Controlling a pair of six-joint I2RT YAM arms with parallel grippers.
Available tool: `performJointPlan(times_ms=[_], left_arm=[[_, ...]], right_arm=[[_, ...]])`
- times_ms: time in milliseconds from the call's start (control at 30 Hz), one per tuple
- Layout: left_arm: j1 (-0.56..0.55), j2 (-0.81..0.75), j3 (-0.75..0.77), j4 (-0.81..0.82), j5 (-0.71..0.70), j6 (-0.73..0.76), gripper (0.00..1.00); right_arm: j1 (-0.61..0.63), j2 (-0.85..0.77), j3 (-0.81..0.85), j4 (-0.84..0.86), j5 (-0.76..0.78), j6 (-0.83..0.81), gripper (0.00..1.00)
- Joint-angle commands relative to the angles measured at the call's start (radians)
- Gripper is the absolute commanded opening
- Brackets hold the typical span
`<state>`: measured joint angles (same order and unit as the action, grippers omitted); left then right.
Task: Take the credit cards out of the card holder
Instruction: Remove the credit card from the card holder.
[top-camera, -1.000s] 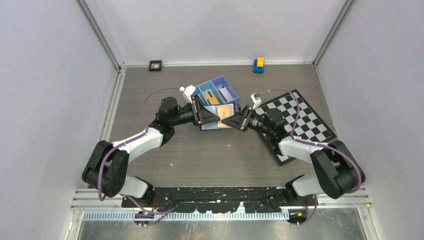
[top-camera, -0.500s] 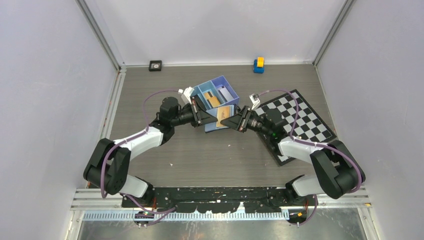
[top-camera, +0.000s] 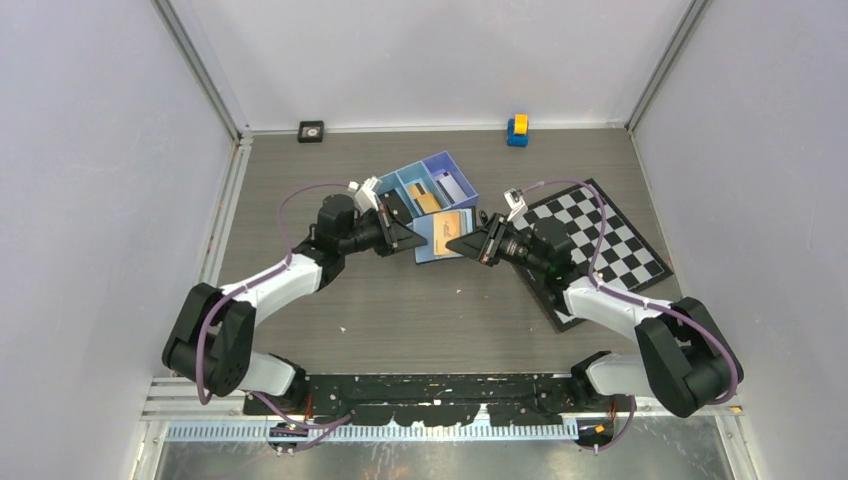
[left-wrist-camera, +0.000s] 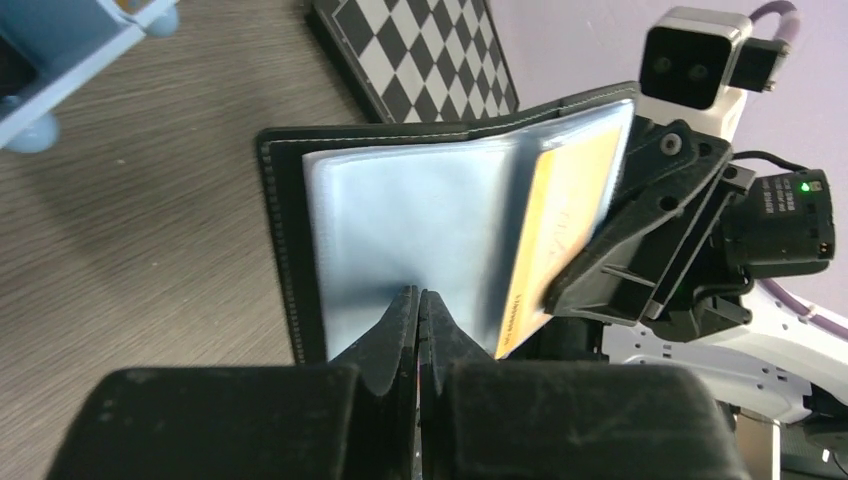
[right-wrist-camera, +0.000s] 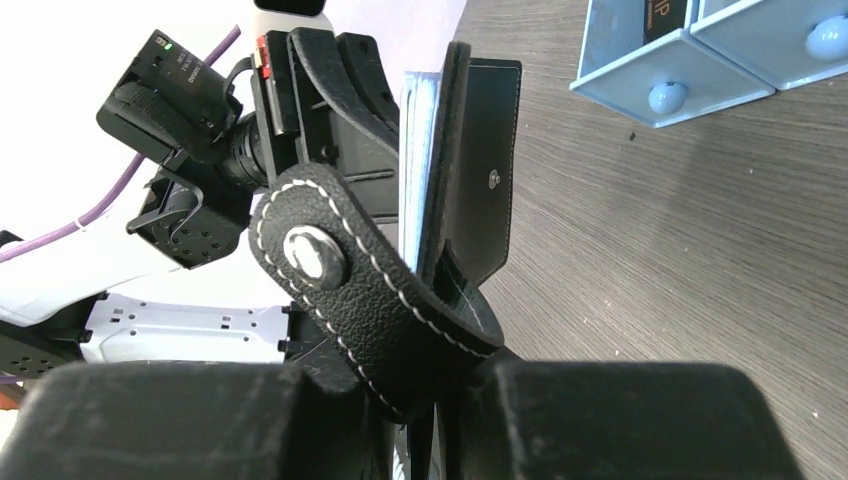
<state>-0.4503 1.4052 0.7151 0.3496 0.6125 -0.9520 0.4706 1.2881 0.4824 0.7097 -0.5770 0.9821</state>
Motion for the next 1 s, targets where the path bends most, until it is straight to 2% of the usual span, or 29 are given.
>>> performJointPlan(times_ms=[0, 100, 200, 333, 500, 800, 900, 967], left_arm=[[0.020, -0.056, 0.006, -0.042, -0.047, 0.038, 0.00], [0.021, -0.055, -0.026, 0.099, 0.010, -0.013, 0.02], [0.021, -0.030, -0.056, 0.285, 0.077, -0.104, 0.17], [0.021, -0.010, -0.083, 0.456, 0.127, -0.175, 0.28], [0.011, 0.028, -0.078, 0.505, 0.150, -0.198, 0.32], [-0.024, 0.110, -0.019, 0.484, 0.198, -0.215, 0.27], [-0.024, 0.115, -0.019, 0.510, 0.206, -0.230, 0.19], [-0.024, 0.113, -0.022, 0.523, 0.206, -0.232, 0.01]], right_arm=[[-0.006, -0.045, 0.018, 0.075, 0.002, -0.014, 0.11], [-0.007, -0.043, 0.020, 0.070, 0.000, -0.014, 0.10], [-0.007, -0.027, 0.024, 0.083, -0.013, -0.005, 0.07], [-0.009, -0.014, 0.024, 0.108, -0.026, 0.010, 0.04], [-0.007, -0.002, 0.025, 0.141, -0.045, 0.027, 0.03], [-0.008, 0.069, 0.027, 0.276, -0.099, 0.112, 0.03], [-0.007, 0.068, 0.026, 0.278, -0.097, 0.115, 0.03], [-0.007, 0.067, 0.023, 0.277, -0.093, 0.113, 0.04]])
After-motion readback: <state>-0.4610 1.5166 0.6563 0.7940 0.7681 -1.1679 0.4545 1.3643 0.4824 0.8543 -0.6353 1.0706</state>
